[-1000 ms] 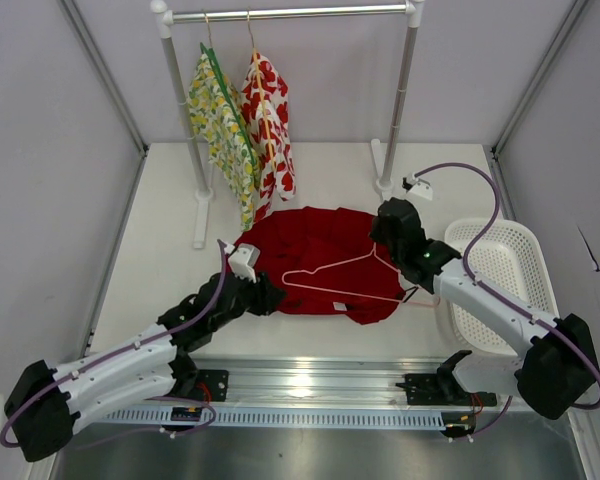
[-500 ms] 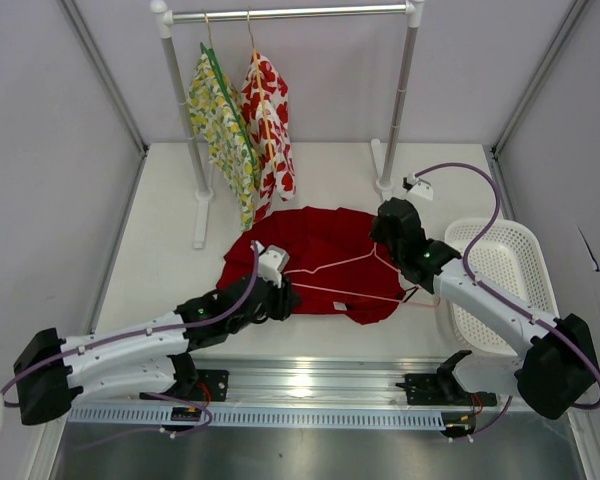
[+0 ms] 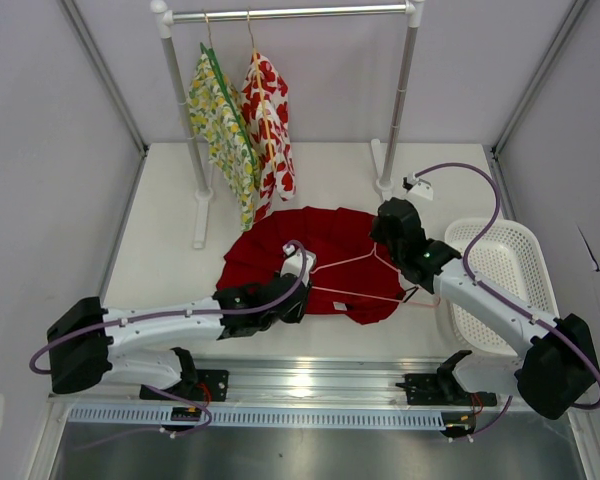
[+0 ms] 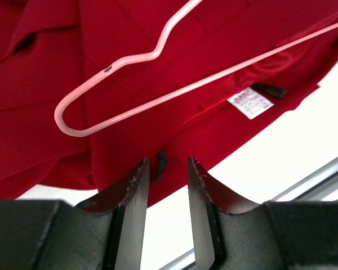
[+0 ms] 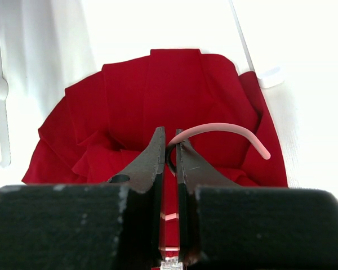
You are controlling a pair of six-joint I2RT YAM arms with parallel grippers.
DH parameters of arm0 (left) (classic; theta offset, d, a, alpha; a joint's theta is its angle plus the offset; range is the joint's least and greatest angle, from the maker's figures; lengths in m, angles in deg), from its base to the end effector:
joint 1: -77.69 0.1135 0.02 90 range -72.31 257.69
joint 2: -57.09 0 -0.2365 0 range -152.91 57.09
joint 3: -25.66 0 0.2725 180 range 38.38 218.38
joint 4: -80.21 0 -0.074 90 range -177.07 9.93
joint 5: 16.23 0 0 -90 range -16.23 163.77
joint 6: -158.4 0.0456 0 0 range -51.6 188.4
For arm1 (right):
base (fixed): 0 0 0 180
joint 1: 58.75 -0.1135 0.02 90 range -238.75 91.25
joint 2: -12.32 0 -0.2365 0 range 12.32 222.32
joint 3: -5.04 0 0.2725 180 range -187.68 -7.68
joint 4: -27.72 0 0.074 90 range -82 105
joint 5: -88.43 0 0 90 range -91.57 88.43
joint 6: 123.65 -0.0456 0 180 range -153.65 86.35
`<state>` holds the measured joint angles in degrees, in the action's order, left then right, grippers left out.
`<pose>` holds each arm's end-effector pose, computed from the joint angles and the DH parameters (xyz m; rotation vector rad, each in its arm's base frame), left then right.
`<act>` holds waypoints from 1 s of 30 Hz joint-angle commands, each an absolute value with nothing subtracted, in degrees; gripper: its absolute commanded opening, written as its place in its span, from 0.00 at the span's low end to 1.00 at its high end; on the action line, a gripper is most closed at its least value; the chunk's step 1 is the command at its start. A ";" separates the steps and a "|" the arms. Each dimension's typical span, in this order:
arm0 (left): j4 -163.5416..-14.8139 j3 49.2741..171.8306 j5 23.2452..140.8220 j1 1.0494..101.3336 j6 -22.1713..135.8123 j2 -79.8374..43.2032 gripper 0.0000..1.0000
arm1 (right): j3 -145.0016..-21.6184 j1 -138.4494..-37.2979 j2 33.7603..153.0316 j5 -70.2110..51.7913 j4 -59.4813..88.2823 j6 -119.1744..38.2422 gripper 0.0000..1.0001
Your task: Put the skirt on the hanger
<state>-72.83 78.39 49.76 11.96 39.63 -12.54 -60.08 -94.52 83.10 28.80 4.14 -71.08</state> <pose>0.1327 -0.2493 0.1759 0.5259 2.2238 -0.3833 0.2668 0.1638 0.2546 0.3455 1.9857 0.2620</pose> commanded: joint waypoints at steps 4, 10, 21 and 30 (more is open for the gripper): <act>-68.10 83.29 47.23 11.16 37.29 -13.57 0.37 | -60.94 -94.17 83.24 30.60 4.01 -70.56 0.00; -66.34 84.79 49.42 10.98 36.76 -14.81 0.37 | -60.94 -94.17 83.51 30.25 4.10 -70.74 0.00; -65.45 85.14 50.66 10.98 35.97 -17.35 0.37 | -60.85 -94.17 84.03 29.90 4.36 -71.00 0.00; -67.74 85.40 48.02 11.07 36.93 -18.50 0.38 | -60.94 -94.08 84.03 29.46 4.36 -70.83 0.00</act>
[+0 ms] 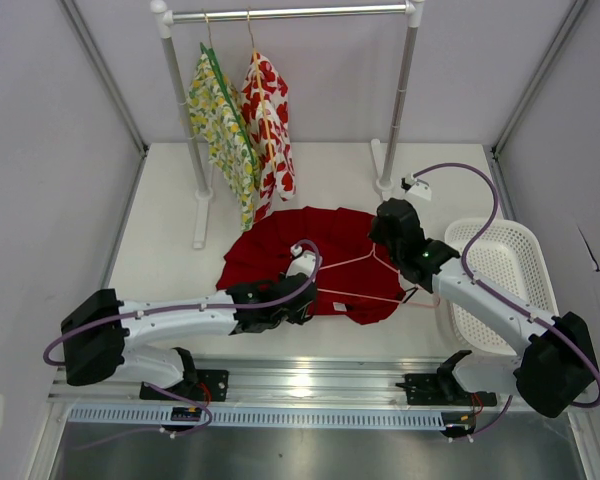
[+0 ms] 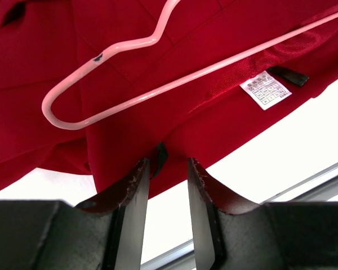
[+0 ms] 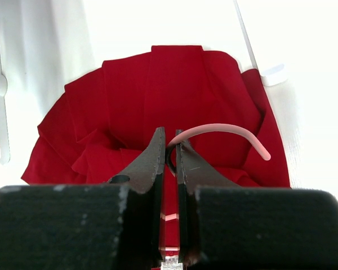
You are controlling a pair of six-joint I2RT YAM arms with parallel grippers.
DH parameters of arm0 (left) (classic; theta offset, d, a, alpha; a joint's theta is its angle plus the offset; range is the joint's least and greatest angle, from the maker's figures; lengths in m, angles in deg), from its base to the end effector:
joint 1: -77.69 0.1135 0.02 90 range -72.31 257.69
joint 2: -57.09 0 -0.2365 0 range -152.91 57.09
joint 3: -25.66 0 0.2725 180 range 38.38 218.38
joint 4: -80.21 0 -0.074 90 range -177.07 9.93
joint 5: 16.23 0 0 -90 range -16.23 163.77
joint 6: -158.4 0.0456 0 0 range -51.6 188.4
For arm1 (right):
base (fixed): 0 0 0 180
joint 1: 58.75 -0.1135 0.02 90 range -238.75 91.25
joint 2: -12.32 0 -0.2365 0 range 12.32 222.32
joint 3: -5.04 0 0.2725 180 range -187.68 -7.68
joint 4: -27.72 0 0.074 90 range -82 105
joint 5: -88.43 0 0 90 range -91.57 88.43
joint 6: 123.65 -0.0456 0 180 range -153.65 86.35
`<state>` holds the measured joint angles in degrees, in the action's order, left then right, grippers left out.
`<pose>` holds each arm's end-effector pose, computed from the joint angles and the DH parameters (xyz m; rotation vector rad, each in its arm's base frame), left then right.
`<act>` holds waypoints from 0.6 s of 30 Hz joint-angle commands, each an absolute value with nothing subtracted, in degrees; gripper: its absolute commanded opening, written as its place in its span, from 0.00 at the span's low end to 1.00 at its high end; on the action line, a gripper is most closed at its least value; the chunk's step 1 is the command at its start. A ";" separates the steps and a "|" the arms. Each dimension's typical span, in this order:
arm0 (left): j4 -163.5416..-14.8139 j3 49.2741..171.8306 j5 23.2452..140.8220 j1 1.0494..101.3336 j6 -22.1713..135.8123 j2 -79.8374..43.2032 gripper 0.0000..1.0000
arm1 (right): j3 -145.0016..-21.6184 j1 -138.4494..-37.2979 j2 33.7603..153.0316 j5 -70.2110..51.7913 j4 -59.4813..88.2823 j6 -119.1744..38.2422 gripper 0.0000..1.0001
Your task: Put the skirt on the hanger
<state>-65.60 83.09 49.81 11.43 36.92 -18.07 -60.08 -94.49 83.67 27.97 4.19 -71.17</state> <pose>0.1338 -0.2583 0.1681 0.5465 2.3296 -0.2873 0.2680 0.1651 0.2516 0.3377 1.9994 0.2697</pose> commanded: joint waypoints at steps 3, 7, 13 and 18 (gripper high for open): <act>-67.65 86.11 47.50 11.24 37.37 -19.63 0.39 | -60.94 -94.08 84.03 29.37 4.36 -70.83 0.00; -68.26 86.81 47.49 11.60 37.73 -21.57 0.38 | -61.02 -94.08 83.95 29.28 4.36 -70.83 0.00; -68.36 87.07 47.05 12.39 37.99 -22.19 0.35 | -61.03 -94.17 83.68 29.28 4.27 -70.83 0.00; -67.30 87.43 46.18 13.00 37.99 -22.10 0.25 | -61.02 -94.08 83.60 29.19 4.27 -70.83 0.00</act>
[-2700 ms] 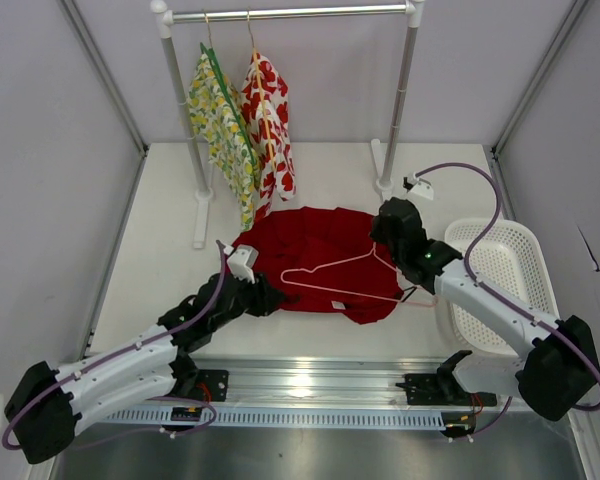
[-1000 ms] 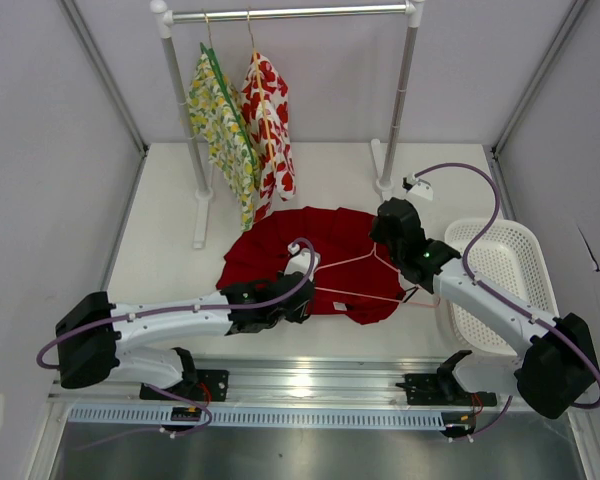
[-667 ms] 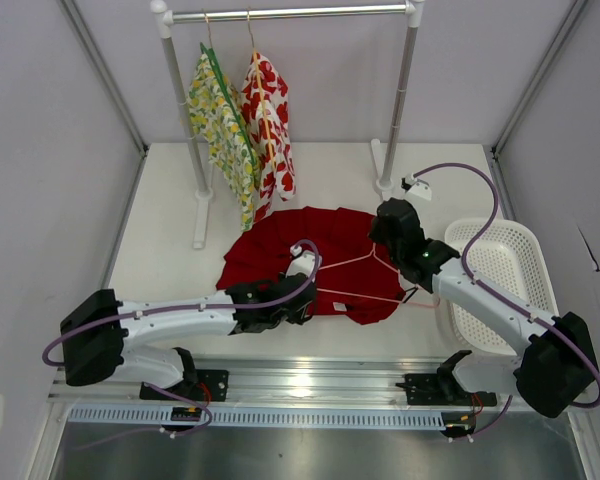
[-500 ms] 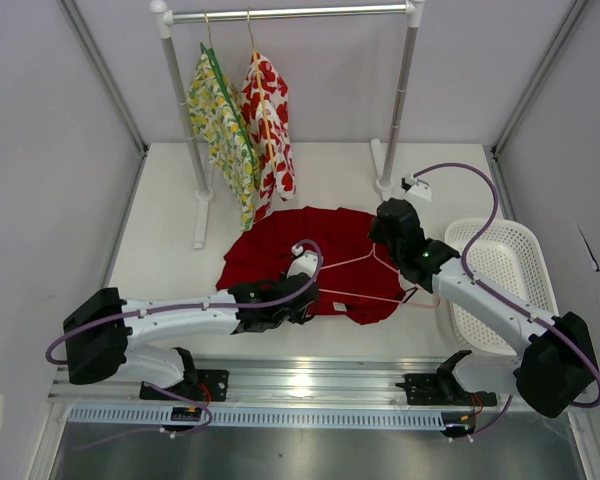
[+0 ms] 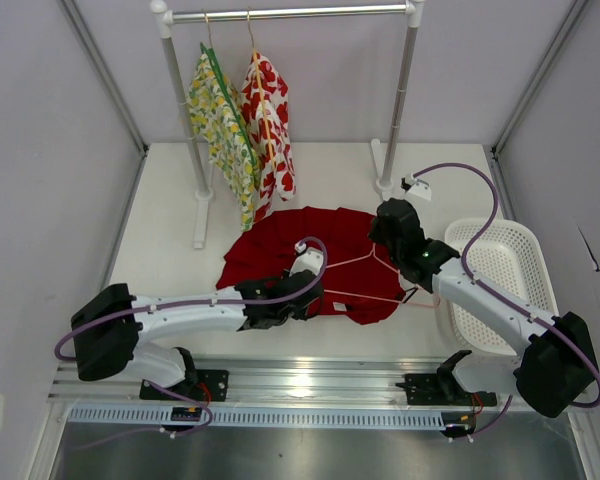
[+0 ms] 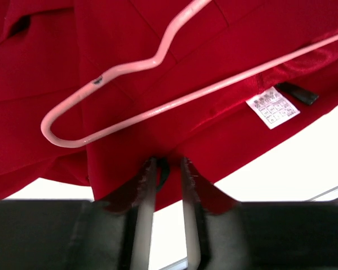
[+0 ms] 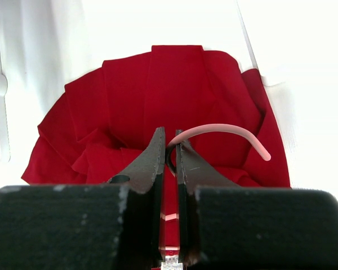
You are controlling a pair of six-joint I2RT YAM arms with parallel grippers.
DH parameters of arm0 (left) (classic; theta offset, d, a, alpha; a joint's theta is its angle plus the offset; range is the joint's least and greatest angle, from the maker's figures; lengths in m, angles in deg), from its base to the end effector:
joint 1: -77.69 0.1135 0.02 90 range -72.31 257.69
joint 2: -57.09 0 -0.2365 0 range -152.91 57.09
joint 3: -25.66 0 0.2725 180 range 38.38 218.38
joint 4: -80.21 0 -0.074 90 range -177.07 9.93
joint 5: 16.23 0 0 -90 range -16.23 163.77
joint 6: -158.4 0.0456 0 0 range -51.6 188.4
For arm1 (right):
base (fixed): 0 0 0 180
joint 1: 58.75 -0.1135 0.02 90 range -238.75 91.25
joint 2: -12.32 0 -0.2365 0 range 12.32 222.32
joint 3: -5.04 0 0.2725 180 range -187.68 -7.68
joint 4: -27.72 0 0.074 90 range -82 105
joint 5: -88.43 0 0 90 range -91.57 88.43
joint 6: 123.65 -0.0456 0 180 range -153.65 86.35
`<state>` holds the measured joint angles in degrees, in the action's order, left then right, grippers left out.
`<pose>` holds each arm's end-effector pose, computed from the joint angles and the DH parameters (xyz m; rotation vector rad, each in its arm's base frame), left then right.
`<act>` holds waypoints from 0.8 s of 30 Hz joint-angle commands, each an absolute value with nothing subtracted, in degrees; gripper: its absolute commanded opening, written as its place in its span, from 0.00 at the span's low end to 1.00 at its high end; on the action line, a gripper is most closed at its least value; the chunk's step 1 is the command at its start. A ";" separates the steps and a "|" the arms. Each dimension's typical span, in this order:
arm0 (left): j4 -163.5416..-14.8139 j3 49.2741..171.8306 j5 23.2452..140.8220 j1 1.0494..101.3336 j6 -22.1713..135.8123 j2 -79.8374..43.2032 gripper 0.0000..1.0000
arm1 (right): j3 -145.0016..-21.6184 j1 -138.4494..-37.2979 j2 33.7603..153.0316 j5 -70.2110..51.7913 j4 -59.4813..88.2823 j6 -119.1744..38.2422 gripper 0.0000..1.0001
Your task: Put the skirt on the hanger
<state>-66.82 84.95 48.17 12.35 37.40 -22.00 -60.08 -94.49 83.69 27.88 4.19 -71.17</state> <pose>0.1436 -0.2656 0.1618 0.5281 2.3255 -0.2365 0.2680 0.1652 0.2515 0.3368 2.0004 0.2709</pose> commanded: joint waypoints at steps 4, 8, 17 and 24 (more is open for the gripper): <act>-66.95 86.99 45.91 13.44 37.99 -21.75 0.15 | -60.94 -94.08 83.77 29.02 4.45 -70.83 0.00; -66.68 86.90 46.44 13.62 38.25 -21.14 0.03 | -61.02 -94.08 83.77 29.02 4.36 -70.83 0.00; -68.87 84.19 53.45 16.06 38.79 -13.85 0.00 | -61.29 -94.17 83.25 28.58 3.83 -70.92 0.00; -71.51 78.91 56.45 23.63 36.50 -8.92 0.00 | -61.64 -94.17 81.93 28.40 3.22 -71.18 0.00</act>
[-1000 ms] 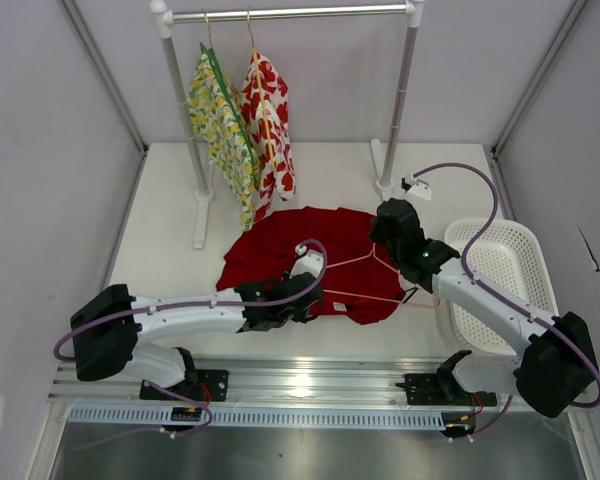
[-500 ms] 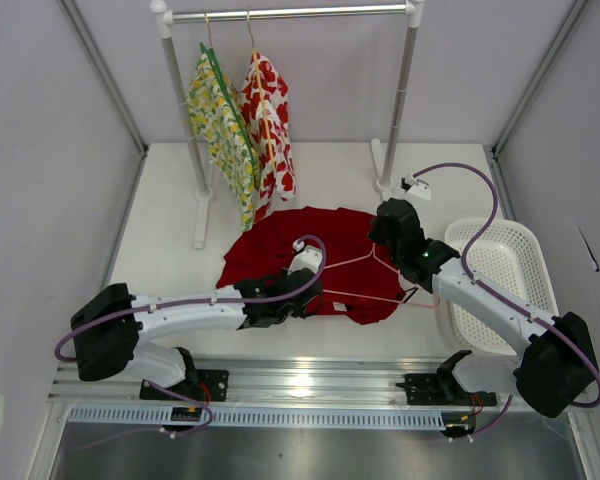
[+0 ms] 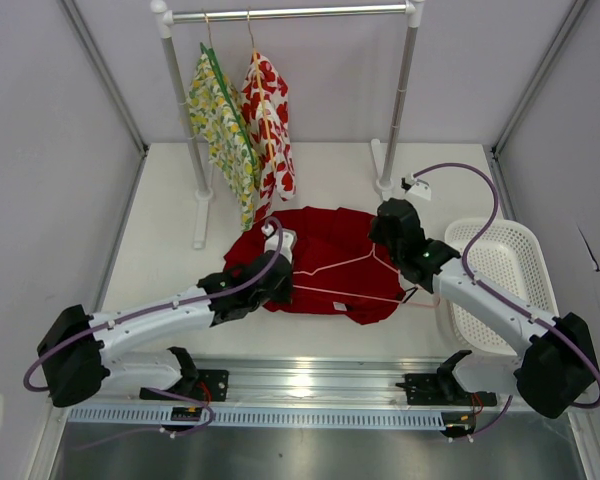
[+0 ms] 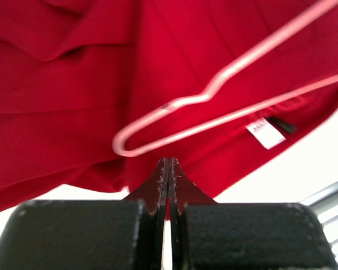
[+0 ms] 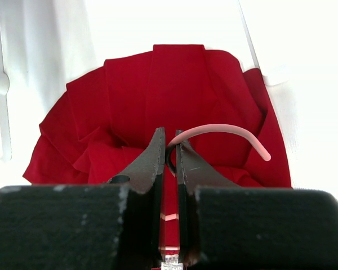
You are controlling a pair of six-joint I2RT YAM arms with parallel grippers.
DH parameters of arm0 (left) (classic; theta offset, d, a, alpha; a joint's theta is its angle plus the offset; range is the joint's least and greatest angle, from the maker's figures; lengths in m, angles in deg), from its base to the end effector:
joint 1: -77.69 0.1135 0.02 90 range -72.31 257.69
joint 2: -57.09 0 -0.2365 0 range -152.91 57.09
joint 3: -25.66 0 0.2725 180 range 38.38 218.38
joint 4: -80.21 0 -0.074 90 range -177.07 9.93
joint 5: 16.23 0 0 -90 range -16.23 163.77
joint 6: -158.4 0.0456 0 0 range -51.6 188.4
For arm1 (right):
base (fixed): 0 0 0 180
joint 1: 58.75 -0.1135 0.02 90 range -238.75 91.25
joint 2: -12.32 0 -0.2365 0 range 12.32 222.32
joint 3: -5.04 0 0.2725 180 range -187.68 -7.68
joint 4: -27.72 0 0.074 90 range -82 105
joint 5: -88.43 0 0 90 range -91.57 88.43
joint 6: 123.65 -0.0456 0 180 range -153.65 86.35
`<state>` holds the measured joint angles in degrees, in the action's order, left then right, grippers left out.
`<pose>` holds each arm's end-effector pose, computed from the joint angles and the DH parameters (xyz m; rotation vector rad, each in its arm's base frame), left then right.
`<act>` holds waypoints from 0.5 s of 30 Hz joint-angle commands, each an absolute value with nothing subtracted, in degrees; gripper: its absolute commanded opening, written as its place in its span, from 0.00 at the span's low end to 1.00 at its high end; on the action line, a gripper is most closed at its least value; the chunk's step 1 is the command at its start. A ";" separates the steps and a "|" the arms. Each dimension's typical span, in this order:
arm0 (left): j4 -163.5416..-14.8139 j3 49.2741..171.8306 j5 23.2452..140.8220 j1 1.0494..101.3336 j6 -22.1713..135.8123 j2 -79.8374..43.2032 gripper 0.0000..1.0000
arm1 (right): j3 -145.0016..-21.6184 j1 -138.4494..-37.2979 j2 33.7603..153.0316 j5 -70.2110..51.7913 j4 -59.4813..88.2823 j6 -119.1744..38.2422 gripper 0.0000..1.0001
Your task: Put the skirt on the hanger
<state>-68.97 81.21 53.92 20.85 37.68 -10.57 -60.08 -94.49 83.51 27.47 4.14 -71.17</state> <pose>0.1673 -0.2277 0.1955 0.3477 2.2719 -0.4011 0.2675 0.1653 0.2522 0.3333 2.0017 0.2791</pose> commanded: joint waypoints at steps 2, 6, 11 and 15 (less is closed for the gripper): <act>-73.18 78.20 57.60 26.35 35.80 -8.92 0.00 | -61.64 -94.17 81.66 28.40 3.13 -71.36 0.00; -74.94 76.62 58.57 28.82 34.22 -9.62 0.00 | -62.17 -94.08 81.31 29.63 2.08 -72.06 0.00; -78.02 74.60 60.76 30.49 32.63 -9.18 0.00 | -62.17 -94.08 81.05 31.04 1.55 -72.68 0.00; -82.40 72.93 63.84 29.09 34.91 -5.24 0.00 | -62.26 -93.99 81.57 30.77 1.63 -72.76 0.00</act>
